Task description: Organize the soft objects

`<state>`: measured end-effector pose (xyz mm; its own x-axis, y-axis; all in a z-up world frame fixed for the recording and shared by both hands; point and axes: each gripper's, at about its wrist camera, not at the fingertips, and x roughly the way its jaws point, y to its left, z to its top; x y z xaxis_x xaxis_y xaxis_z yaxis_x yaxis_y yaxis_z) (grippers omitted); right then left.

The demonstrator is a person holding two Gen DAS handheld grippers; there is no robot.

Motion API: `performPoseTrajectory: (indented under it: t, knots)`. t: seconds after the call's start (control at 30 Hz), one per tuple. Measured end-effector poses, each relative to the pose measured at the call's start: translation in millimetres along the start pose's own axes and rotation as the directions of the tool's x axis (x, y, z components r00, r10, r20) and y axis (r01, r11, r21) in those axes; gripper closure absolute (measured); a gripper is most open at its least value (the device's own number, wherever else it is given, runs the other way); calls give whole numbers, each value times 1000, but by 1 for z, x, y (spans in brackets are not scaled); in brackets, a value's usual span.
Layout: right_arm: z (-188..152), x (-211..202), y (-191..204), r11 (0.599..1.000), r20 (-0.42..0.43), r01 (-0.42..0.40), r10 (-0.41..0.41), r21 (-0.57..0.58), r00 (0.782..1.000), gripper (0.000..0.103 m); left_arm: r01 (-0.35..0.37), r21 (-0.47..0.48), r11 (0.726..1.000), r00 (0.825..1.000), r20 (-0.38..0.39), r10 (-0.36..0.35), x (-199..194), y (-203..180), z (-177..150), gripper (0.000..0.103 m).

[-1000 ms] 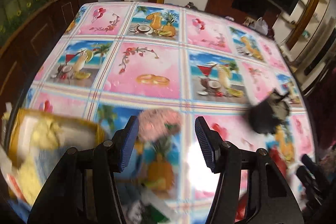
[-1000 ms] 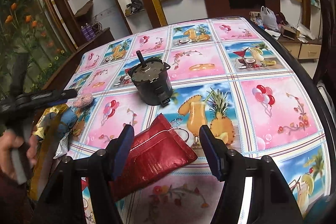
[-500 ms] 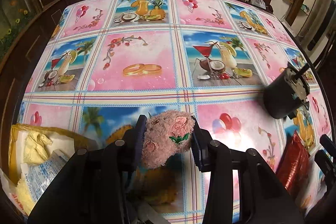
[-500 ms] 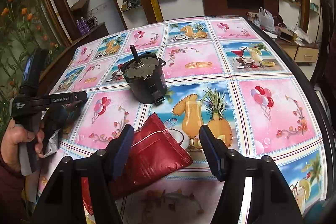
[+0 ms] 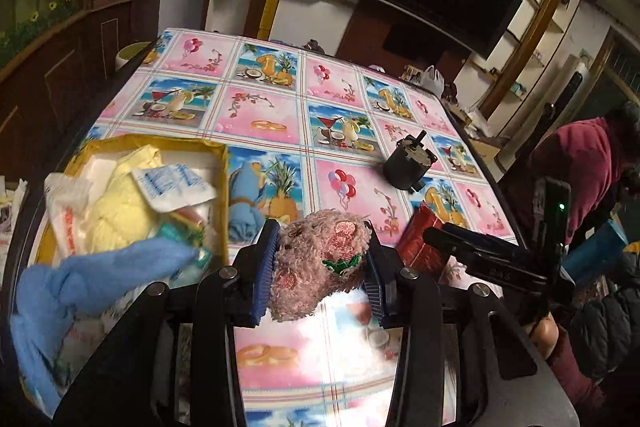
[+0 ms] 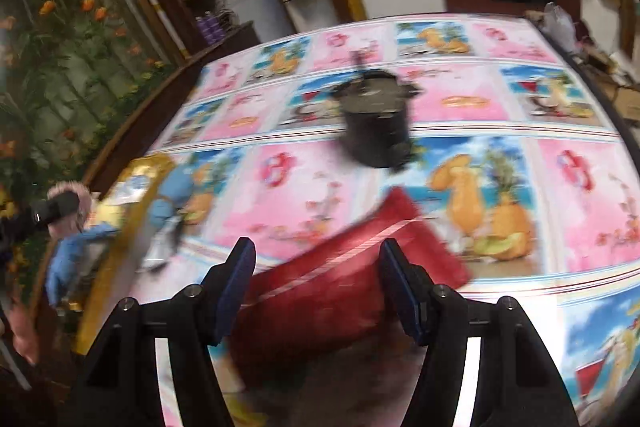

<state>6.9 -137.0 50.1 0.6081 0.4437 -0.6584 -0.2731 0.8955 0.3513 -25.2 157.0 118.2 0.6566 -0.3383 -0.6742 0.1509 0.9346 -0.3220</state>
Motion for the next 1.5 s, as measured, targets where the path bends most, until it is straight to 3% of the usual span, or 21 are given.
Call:
performPoseTrajectory:
  t: [0.17, 0.37, 0.47, 0.5, 0.57, 0.6, 0.73, 0.9, 0.97, 1.07, 1.23, 1.5]
  knots:
    - [9, 35, 58, 992, -139, -121, 115, -39, 984, 39, -33, -37, 999, 998, 54, 35, -35, 31, -29, 64]
    - [11, 89, 117, 991, -221, -86, 61, -107, 973, 39, -146, -59, 988, 983, 108, 151, -62, 64, -53, 64]
    - [9, 107, 136, 990, -244, -65, 32, -128, 969, 40, -135, -97, 986, 986, 88, 143, -63, 83, -62, 64]
    - [7, 111, 139, 989, -250, -50, 15, -137, 968, 43, -139, -103, 985, 986, 79, 148, -61, 86, -65, 64]
    - [3, 119, 142, 989, -269, -34, -6, -143, 963, 80, -178, -98, 979, 980, 68, 185, -58, 91, -71, 64]
    - [3, 117, 141, 990, -260, -34, -3, -136, 966, 82, -203, -89, 975, 976, 58, 209, -54, 91, -72, 63]
    - [-1, 103, 135, 992, -235, -21, -8, -122, 972, 83, -242, -101, 965, 969, 29, 246, -46, 97, -78, 60]
    - [6, 64, 127, 992, -137, 24, -42, -126, 990, 83, -194, -191, 962, 976, 62, 209, -59, 110, -81, 55]
    - [11, 46, 128, 993, -99, 9, -21, -120, 995, 83, -192, -213, 958, 975, 72, 212, -63, 113, -81, 48]
    - [13, 27, 140, 990, -77, -61, 51, -126, 996, 83, -206, -243, 948, 969, 85, 233, -70, 116, -84, 48]
    - [-2, 31, 186, 959, -155, -207, 179, -191, 972, 83, -202, -278, 939, 965, 108, 239, -80, 122, -88, 48]
    - [-37, 52, 253, 897, -269, -290, 205, -334, 941, 83, -199, -322, 925, 948, 175, 265, -107, 133, -93, 48]
